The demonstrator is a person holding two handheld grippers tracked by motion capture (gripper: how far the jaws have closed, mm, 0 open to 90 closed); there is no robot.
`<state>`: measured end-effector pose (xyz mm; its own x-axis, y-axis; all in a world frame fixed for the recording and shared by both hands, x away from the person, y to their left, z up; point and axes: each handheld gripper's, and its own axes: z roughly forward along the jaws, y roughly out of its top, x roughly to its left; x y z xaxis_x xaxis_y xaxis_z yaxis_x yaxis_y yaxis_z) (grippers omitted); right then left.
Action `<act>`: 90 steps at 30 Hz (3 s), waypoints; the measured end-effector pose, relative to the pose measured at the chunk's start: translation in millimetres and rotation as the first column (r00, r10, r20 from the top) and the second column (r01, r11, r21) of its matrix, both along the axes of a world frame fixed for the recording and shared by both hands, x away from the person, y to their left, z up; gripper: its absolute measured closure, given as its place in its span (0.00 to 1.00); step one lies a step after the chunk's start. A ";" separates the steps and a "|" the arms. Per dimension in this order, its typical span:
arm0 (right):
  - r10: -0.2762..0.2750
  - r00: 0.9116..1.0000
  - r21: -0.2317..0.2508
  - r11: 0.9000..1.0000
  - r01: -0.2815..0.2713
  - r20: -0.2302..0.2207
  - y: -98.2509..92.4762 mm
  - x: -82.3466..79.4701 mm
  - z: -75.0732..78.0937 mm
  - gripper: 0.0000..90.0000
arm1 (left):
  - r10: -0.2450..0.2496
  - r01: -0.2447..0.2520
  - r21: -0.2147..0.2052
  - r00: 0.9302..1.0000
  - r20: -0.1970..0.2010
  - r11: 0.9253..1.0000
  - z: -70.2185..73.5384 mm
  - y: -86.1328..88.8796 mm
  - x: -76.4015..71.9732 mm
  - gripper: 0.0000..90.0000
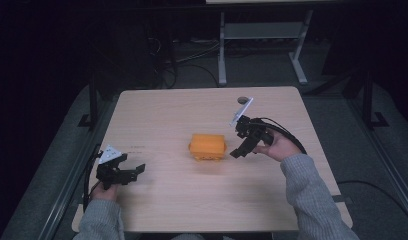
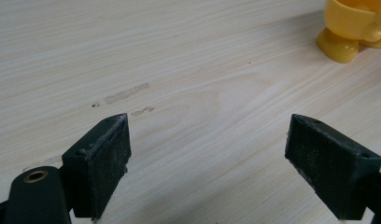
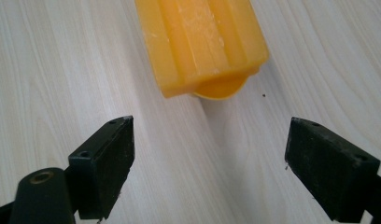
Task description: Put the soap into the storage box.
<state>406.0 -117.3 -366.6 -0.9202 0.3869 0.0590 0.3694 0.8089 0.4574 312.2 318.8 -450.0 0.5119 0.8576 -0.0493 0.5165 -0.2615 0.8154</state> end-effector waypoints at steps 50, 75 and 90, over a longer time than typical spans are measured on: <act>-0.122 0.992 0.016 0.992 0.122 -0.025 -58.3 -32.8 -23.8 0.17 | -0.011 0.011 0.013 1.000 -0.006 1.000 -0.5 -1.7 -0.4 0.15; -0.213 0.976 0.050 0.975 0.216 -0.052 -96.4 -64.0 -50.6 0.17 | -0.026 0.026 0.028 1.000 -0.002 0.999 -1.9 -5.7 -0.6 0.15; -0.261 0.962 0.079 0.961 0.267 -0.076 -115.5 -82.0 -70.4 0.17 | -0.051 0.051 0.033 0.999 -0.002 0.998 -1.5 -6.9 -1.7 0.15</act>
